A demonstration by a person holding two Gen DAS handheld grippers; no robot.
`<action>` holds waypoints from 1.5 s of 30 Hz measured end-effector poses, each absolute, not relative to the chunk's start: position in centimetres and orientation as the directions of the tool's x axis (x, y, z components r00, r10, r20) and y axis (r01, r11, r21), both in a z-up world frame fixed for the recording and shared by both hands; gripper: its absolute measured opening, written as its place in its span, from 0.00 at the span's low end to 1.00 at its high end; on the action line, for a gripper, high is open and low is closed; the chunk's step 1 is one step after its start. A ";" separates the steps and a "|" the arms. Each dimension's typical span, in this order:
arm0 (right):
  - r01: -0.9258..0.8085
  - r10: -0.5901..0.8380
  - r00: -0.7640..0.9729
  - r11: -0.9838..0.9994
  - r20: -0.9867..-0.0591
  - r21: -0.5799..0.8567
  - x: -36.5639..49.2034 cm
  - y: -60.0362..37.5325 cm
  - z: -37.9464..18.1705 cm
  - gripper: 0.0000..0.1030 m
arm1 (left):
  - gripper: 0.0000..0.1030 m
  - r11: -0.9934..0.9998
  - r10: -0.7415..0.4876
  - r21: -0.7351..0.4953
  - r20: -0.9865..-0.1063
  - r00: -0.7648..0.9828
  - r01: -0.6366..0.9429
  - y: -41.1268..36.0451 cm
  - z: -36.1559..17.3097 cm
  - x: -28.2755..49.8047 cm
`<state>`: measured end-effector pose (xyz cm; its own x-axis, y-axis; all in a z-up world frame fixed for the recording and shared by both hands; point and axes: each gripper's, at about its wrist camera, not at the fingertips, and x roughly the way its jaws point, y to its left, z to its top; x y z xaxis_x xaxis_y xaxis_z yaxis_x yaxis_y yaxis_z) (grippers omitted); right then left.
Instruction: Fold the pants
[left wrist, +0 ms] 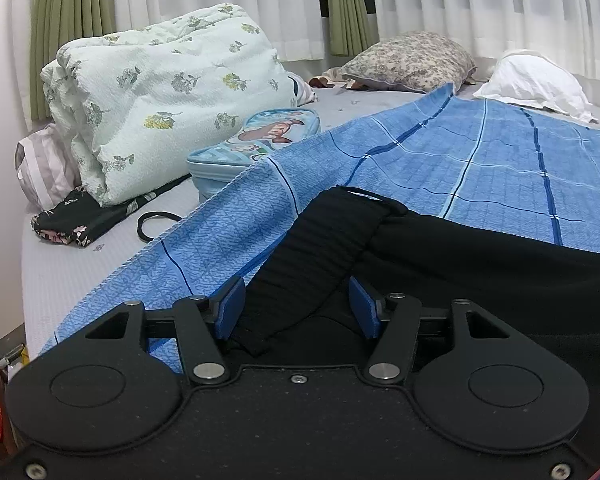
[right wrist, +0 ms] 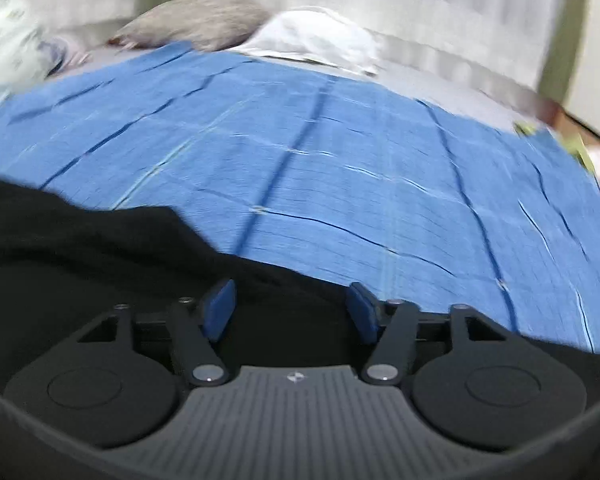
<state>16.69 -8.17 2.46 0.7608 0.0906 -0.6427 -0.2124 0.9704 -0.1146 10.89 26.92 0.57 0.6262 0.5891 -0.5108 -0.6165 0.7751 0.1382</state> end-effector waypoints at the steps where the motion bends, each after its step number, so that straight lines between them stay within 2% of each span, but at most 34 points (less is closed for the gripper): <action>1: -0.194 0.083 0.760 0.976 -0.645 -0.102 16.5 -8.8 2.7 0.71 | 0.55 0.775 0.589 0.139 -0.511 0.626 -0.616 26.9 0.6 10.9; 6: -0.301 0.207 0.758 0.952 -0.619 -0.050 13.2 -9.1 3.9 0.76 | 0.56 0.771 0.597 0.149 -0.507 0.621 -0.620 26.9 0.7 10.9; 12: -0.528 0.401 0.645 0.849 -0.651 -0.001 7.6 -6.8 2.8 0.78 | 0.58 0.767 0.602 0.152 -0.506 0.618 -0.623 26.9 0.7 10.9; 13: -0.559 0.410 0.623 0.829 -0.666 -0.012 6.5 -6.2 2.2 0.79 | 0.58 0.767 0.603 0.152 -0.506 0.617 -0.624 26.9 0.7 10.9; 16: -0.582 0.417 0.653 0.810 -0.632 -0.067 3.3 -5.6 1.5 0.79 | 0.60 0.764 0.605 0.152 -0.506 0.615 -0.627 27.0 0.7 10.9; 19: -0.572 0.446 0.632 0.820 -0.634 0.006 2.5 -6.3 1.6 0.81 | 0.61 0.766 0.600 0.144 -0.509 0.617 -0.626 27.1 0.8 10.9; 25: -0.610 0.477 0.605 0.792 -0.637 0.013 0.7 -6.8 1.5 0.80 | 0.65 0.787 0.551 0.090 -0.548 0.630 -0.610 27.0 2.1 10.1; 28: -0.613 0.488 0.601 0.790 -0.633 0.026 -0.3 -7.4 1.4 0.81 | 0.69 0.816 0.527 0.102 -0.534 0.661 -0.569 25.3 2.8 8.9; 36: -0.642 0.527 0.596 0.766 -0.606 0.035 -2.4 -8.1 1.7 0.85 | 0.69 0.920 0.349 0.039 -0.538 0.767 -0.390 17.9 3.7 5.4; 40: -0.566 0.515 0.663 0.820 -0.543 0.086 -2.4 -11.1 2.3 0.83 | 0.72 0.947 0.307 0.082 -0.506 0.806 -0.310 13.9 3.2 4.0; 45: -0.311 0.327 0.775 0.942 -0.541 0.123 -0.9 -18.2 2.0 0.83 | 0.73 0.944 0.328 0.150 -0.528 0.783 -0.293 12.1 1.1 3.4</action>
